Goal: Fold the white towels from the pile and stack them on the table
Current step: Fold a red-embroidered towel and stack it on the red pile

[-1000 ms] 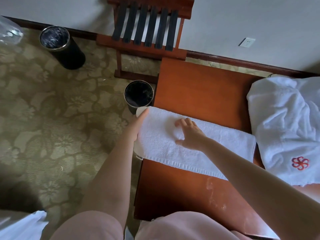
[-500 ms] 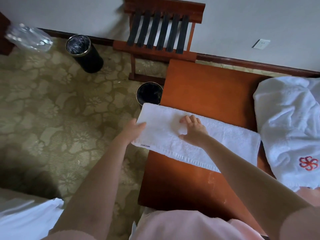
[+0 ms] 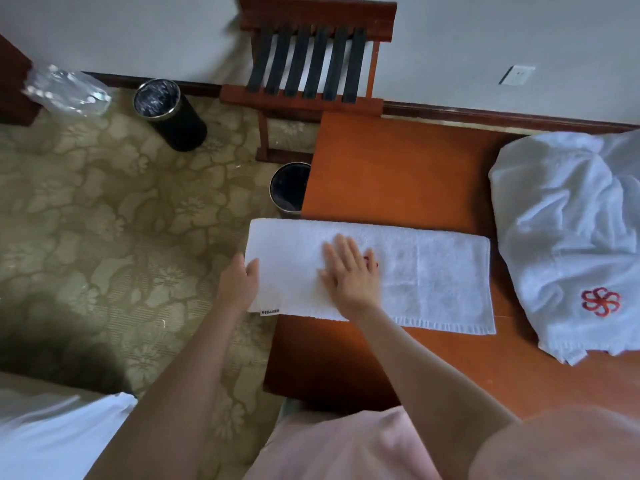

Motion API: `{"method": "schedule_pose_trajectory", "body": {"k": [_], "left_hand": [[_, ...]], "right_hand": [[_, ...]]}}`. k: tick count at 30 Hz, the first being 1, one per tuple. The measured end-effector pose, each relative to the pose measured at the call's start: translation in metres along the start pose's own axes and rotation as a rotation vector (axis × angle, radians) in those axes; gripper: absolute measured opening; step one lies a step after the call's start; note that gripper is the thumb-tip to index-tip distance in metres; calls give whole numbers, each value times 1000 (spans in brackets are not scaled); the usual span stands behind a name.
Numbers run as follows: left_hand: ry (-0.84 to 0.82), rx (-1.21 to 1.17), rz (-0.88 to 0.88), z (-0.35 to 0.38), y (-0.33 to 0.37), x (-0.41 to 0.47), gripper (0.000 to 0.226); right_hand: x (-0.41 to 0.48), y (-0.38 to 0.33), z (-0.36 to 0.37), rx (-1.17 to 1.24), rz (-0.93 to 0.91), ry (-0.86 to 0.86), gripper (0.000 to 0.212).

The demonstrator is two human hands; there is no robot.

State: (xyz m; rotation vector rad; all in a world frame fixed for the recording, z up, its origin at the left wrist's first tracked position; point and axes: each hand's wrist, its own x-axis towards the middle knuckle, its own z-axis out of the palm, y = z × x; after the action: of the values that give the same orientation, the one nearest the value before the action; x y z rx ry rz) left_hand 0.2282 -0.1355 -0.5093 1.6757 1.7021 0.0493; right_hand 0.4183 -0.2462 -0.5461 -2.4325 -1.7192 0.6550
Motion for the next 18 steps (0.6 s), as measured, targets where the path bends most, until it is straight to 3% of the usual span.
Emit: {"method": "schedule_pose_trajectory", "body": {"k": [7, 11, 15, 18], "left_hand": [[89, 38, -1, 10, 8, 2, 20], [158, 84, 22, 11, 21, -7, 31], [131, 80, 215, 15, 60, -21, 35], [142, 119, 417, 31, 98, -36, 22]], "right_hand": [[-34, 103, -14, -69, 285, 101, 65], [-44, 118, -21, -43, 241, 100, 62], [-55, 124, -36, 65, 343, 340, 52], [-70, 143, -45, 62, 481, 403, 48]]}}
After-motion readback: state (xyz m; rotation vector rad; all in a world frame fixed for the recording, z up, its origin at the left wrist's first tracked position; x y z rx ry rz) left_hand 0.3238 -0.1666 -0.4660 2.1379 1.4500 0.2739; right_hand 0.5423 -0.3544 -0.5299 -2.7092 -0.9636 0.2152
